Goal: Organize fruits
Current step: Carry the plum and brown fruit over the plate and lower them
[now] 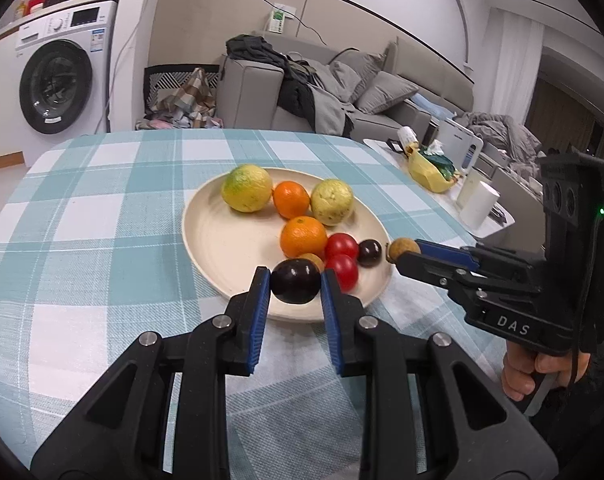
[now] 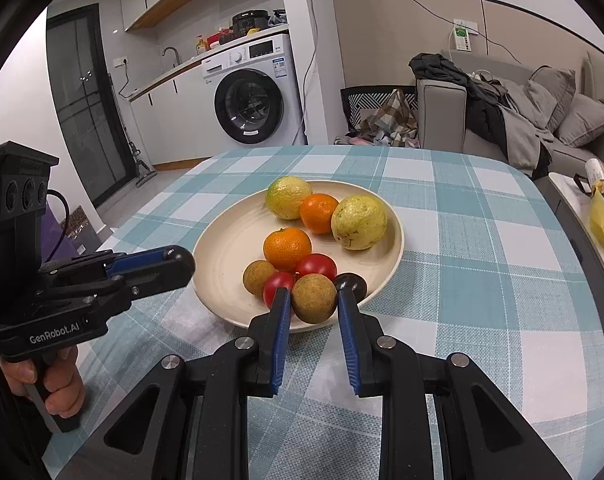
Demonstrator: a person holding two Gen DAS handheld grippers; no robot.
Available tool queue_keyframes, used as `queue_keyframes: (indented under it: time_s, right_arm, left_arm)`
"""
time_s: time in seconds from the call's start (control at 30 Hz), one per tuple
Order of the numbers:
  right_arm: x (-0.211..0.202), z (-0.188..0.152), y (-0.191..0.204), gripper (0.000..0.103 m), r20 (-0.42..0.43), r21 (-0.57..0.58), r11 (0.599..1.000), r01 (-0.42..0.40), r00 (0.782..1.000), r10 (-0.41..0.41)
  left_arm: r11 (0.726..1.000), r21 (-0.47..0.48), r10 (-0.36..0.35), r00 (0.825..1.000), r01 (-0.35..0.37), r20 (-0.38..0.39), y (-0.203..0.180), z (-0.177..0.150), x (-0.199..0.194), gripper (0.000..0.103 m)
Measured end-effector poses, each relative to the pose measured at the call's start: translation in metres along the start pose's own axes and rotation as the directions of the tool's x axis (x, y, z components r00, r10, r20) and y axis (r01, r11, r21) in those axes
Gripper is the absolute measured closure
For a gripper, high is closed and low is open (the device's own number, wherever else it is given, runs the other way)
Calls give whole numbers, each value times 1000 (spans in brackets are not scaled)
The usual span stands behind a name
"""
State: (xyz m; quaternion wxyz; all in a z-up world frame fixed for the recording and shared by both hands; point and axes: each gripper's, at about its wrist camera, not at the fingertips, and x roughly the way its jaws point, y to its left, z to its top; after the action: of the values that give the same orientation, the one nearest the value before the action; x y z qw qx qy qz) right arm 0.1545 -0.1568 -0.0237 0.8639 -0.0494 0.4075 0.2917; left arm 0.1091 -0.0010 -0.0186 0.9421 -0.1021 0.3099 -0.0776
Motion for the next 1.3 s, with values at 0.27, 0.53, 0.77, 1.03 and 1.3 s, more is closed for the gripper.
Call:
queue_keyframes:
  time_s: [0.27, 0.53, 0.77, 1.03, 1.3]
  right_arm:
    - [3, -1, -2, 78, 15, 25, 1000, 7, 1000, -7]
    - [3, -2, -4, 78, 13, 33, 999, 12, 1000, -12]
    - [7, -2, -1, 78, -14, 17, 1000, 14, 1000, -14]
    - [10, -2, -3, 78, -31, 25, 1000, 18, 999, -17]
    - [12, -2, -4, 75, -39, 27, 999, 26, 999, -25]
  left_arm:
    - [998, -22, 59, 997, -59, 39, 11, 5, 2, 80]
    - [993, -7, 117, 991, -117, 59, 12, 11, 9, 80]
    - [991, 19, 128, 991, -129, 49, 8, 11, 15, 80]
    - [990, 46, 134, 990, -136, 44, 2, 11, 18, 80]
    - [989, 36, 145, 988, -146, 47, 2, 10, 17, 80]
